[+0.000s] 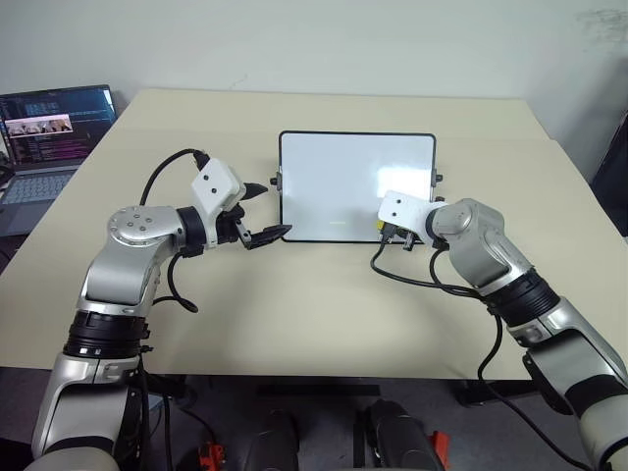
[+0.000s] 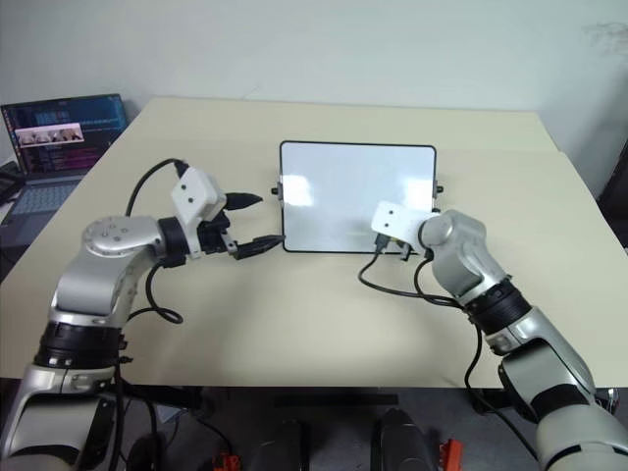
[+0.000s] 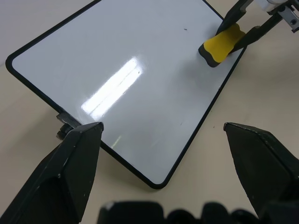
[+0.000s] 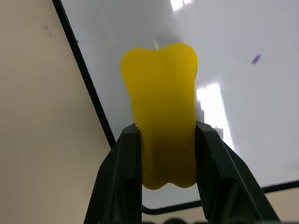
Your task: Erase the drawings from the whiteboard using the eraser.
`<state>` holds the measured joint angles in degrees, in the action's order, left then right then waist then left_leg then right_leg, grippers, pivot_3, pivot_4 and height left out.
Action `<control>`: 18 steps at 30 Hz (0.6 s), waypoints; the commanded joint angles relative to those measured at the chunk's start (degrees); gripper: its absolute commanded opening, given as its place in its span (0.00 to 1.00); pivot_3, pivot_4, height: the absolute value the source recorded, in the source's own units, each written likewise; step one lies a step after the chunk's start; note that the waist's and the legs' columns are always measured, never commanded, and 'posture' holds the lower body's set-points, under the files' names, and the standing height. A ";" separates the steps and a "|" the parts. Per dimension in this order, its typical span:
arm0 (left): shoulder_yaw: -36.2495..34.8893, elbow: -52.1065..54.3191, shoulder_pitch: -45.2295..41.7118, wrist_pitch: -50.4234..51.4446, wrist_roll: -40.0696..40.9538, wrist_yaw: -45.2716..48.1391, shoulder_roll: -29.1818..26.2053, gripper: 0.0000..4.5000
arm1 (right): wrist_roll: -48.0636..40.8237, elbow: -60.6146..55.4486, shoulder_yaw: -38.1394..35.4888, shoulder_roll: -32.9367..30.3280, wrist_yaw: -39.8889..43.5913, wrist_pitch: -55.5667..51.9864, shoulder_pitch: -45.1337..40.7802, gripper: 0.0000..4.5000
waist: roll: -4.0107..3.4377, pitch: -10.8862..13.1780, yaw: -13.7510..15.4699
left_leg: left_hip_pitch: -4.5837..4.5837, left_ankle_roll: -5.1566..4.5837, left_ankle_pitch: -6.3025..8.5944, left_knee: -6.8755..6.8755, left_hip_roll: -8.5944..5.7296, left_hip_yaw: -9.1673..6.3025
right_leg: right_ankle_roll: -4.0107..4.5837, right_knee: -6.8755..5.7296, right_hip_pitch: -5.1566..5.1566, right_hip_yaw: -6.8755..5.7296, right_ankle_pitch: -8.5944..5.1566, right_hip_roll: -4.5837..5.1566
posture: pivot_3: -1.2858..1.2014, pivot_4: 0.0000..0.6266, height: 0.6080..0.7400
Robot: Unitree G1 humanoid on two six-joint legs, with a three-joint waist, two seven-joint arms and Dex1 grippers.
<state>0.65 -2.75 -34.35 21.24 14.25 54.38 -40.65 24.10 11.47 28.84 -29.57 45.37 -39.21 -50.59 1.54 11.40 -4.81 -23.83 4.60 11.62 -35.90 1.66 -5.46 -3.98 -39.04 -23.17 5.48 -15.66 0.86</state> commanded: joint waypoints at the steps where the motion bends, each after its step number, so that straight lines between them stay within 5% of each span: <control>1: -0.85 1.05 -1.01 -0.43 0.08 -0.10 -0.41 1.00 | 1.76 6.64 -5.03 0.01 -8.20 -0.51 -3.30 0.25 | 0.00 0.00 0.00 | 0.00 0.00 0.00 -0.01 0.00 0.00 | 0.00 0.00 0.00 0.00 0.01 0.00 | 0.52 0.24 1.00; 9: -0.64 0.76 -1.27 -0.58 0.05 0.13 -0.29 1.00 | 1.03 15.03 -11.35 3.87 -22.82 3.04 -9.93 0.25 | 0.00 0.00 -0.03 | -0.01 -0.02 -0.11 0.02 0.00 0.04 | -0.06 0.03 -0.03 0.05 0.13 0.00 | 0.52 0.24 1.00; 18: -1.05 1.32 -0.72 -0.44 0.20 0.27 -0.78 1.00 | 0.66 5.25 -4.28 1.84 -6.93 3.29 -3.19 0.25 | 0.00 0.00 -0.45 | 0.00 -0.03 -0.10 0.15 0.00 0.04 | 0.06 0.05 -0.05 0.05 0.20 -0.01 | 0.52 0.24 1.00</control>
<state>0.72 -2.86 -34.40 21.21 14.23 54.54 -40.66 25.37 18.60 22.72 -26.90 34.46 -36.18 -54.98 1.54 11.40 -5.27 -23.84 4.57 11.52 -35.76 1.66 -5.41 -3.93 -38.98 -23.22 5.54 -15.47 0.85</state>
